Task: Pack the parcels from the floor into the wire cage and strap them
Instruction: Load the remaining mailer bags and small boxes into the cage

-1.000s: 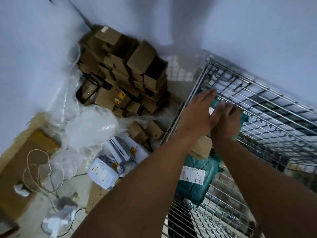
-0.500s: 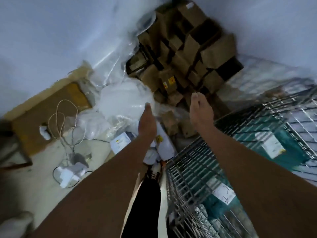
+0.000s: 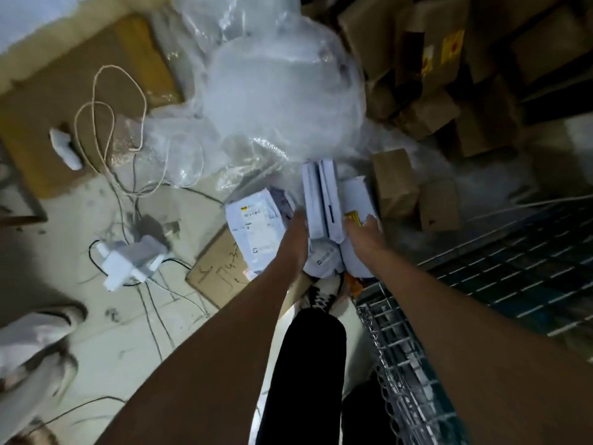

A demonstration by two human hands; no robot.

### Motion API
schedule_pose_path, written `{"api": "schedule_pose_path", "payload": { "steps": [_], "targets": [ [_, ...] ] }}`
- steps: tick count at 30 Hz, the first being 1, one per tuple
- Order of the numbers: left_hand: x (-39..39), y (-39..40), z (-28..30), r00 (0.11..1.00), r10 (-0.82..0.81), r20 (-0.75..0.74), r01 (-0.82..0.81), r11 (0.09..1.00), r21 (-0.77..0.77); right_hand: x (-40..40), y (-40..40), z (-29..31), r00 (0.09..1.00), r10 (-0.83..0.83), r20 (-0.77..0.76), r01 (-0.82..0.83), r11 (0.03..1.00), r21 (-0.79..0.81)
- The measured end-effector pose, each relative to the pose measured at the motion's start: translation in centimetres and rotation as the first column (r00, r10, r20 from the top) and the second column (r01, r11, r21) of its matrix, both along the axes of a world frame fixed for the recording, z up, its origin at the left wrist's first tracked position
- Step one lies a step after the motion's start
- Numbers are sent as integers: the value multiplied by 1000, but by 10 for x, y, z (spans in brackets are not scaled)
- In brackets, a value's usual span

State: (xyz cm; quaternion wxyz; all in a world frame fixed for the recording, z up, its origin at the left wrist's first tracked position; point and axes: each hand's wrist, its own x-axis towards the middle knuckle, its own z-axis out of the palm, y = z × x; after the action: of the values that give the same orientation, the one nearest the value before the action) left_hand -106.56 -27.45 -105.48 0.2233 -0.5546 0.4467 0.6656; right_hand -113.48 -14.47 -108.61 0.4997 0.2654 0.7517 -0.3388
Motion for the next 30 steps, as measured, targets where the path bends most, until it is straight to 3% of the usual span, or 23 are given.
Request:
{"api": "schedule_pose_path", "payload": {
  "steps": [7, 13, 18, 25, 30],
  "targets": [
    [-18, 2, -60, 991, 109, 79, -114, 992, 55, 5, -27, -50, 995, -90, 49, 94, 992, -85],
    [-19, 4, -59, 981, 158, 116, -169, 981, 94, -4, -29, -44, 989, -75, 130, 86, 993, -79],
    [-26, 9, -26, 986, 132, 100, -138, 989, 49, -12, -26, -19, 965, -216, 148, 236, 963, -132],
    [-78, 15, 72, 992, 111, -53, -114, 992, -53, -54, -16, 54, 940, -336, -54, 316, 921, -228],
    [-142, 45, 178, 966, 37, -256, -83, 982, -169, -118, 7, 164, 857, -413, -307, 306, 889, -341]
  ]
}}
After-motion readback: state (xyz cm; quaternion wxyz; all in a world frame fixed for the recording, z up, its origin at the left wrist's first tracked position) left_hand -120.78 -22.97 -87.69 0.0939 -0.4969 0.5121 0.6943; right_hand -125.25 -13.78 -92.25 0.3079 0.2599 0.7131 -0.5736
